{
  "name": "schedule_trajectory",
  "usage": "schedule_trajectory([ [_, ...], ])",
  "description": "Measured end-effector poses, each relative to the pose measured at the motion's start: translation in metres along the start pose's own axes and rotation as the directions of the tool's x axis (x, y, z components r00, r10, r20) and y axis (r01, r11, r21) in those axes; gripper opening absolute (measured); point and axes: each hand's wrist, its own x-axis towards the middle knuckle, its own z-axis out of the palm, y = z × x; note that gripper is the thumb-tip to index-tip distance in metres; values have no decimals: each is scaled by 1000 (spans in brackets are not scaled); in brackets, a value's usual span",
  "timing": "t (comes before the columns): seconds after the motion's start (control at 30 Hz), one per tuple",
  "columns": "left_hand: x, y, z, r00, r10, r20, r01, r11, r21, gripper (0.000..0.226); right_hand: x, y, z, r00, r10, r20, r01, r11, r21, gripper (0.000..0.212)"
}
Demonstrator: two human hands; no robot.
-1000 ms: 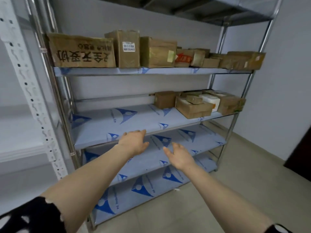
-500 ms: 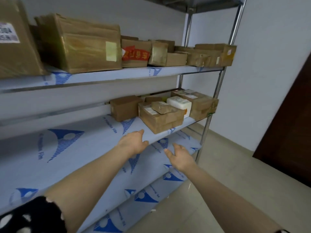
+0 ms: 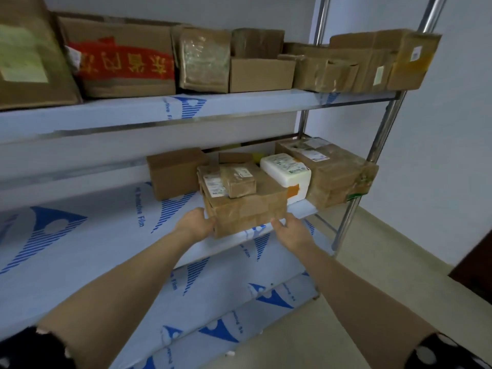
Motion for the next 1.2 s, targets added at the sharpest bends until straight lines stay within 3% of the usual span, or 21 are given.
schedule_trajectory([
  [0.27, 73, 20, 12, 991, -134, -26, 114, 913, -391, 47, 87, 3, -12, 991, 81, -107, -64, 987, 146, 42],
  [0.63, 103, 12, 28, 973, -211, 93, 214, 678, -703, 36, 140, 11, -8, 995, 98, 7, -96, 956, 277, 50],
  [0.87, 92, 16, 34, 951, -291, 104, 265, 599, -756, 28, 144, 23, -18, 996, 54, 73, -78, 924, 375, 51],
  [1.03, 61, 9, 38, 938, -315, 147, 305, 543, -782, 24, 140, 44, -22, 981, 44, 189, -107, 936, 336, 35],
  [1.2, 47, 1, 37, 918, -354, 182, 346, 484, -804, 16, 142, 49, -25, 955, 26, 297, -121, 943, 309, 41],
])
